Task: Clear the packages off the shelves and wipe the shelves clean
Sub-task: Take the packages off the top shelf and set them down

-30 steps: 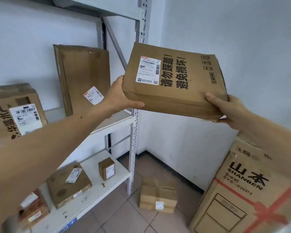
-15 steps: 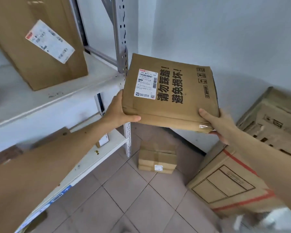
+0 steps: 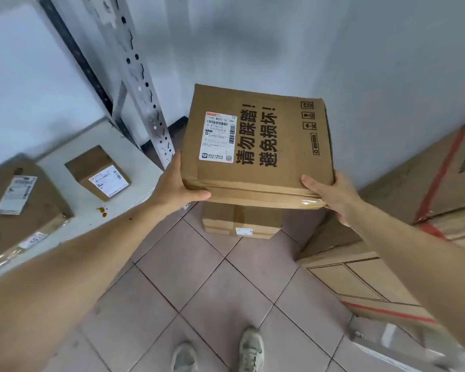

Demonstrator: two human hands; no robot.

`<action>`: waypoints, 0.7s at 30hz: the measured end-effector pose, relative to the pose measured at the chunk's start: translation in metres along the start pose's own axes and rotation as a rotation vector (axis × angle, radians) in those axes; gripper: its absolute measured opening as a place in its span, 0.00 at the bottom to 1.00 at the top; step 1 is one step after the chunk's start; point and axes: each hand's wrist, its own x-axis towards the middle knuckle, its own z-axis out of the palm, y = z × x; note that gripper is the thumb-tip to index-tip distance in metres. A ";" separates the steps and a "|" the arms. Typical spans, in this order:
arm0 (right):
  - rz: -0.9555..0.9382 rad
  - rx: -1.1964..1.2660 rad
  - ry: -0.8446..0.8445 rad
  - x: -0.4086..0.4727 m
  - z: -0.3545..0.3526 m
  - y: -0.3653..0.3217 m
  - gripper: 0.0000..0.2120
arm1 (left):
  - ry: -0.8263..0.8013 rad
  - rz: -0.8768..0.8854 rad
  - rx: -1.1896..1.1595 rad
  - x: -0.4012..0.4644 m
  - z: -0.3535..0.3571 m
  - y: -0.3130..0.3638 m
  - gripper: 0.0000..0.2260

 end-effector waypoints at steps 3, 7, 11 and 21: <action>0.030 -0.033 -0.010 0.059 0.013 0.046 0.38 | -0.001 -0.042 -0.017 0.028 0.043 -0.049 0.45; 0.081 -0.084 -0.021 0.127 0.035 0.114 0.40 | -0.015 -0.093 -0.053 0.064 0.095 -0.121 0.41; 0.132 -0.071 -0.020 0.173 0.062 0.175 0.38 | -0.020 -0.111 -0.040 0.092 0.133 -0.186 0.40; 0.183 -0.063 -0.037 0.243 0.107 0.264 0.38 | -0.047 -0.138 0.156 0.138 0.178 -0.280 0.47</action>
